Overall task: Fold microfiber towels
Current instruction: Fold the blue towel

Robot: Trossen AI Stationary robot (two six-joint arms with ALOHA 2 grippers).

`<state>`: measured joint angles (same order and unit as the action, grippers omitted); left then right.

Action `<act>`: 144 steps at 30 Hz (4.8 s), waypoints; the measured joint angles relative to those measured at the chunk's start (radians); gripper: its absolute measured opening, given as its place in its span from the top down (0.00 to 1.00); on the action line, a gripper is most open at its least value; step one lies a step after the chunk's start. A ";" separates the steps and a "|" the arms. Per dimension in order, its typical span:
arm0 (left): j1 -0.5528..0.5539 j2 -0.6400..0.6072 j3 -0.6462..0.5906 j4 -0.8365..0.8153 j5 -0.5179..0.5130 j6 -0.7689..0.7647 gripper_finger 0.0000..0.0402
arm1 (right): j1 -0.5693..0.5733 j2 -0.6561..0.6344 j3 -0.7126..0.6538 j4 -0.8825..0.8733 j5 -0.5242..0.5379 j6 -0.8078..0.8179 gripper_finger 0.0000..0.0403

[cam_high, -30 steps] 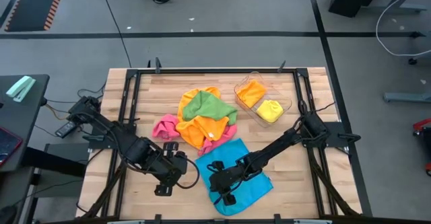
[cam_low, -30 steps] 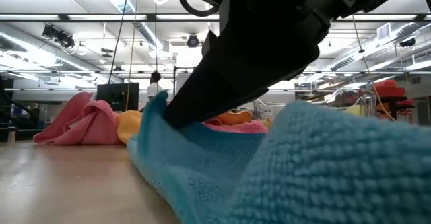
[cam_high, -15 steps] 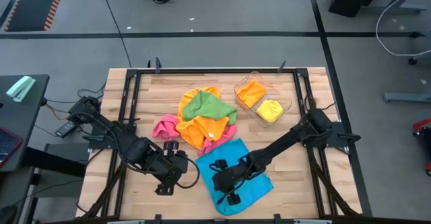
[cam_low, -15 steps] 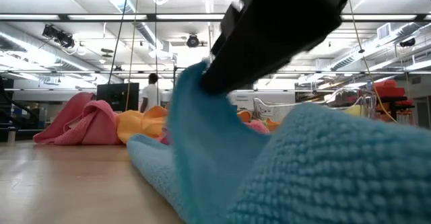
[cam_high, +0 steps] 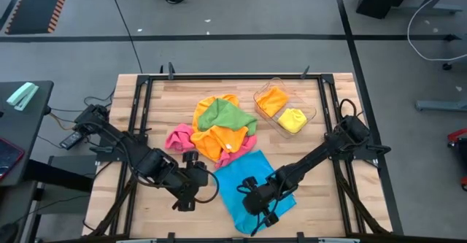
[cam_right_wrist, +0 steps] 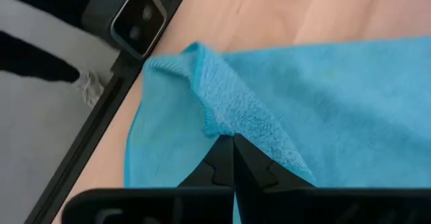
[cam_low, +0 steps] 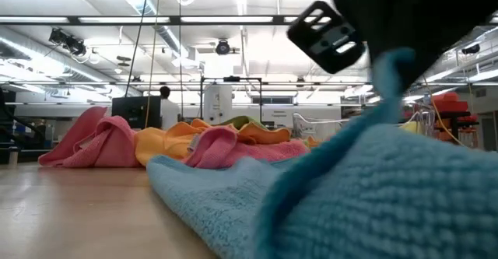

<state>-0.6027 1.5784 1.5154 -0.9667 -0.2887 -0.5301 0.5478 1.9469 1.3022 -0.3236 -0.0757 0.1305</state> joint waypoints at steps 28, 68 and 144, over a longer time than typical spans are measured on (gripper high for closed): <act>0.078 0.416 -0.098 0.571 -0.050 0.032 0.93 | 0.089 -0.081 -0.036 -0.251 0.047 0.012 1.00; 0.112 0.491 -0.097 0.550 -0.021 -0.011 0.92 | 0.188 -0.086 -0.183 -0.372 0.034 0.247 0.71; 0.112 0.486 -0.097 0.551 0.006 -0.035 0.93 | 0.382 -0.110 -0.245 -0.192 0.354 0.843 0.63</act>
<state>-0.4908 2.0644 1.4189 -0.4156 -0.2828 -0.5652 0.9298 1.8370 1.0573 -0.5159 0.2781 0.9733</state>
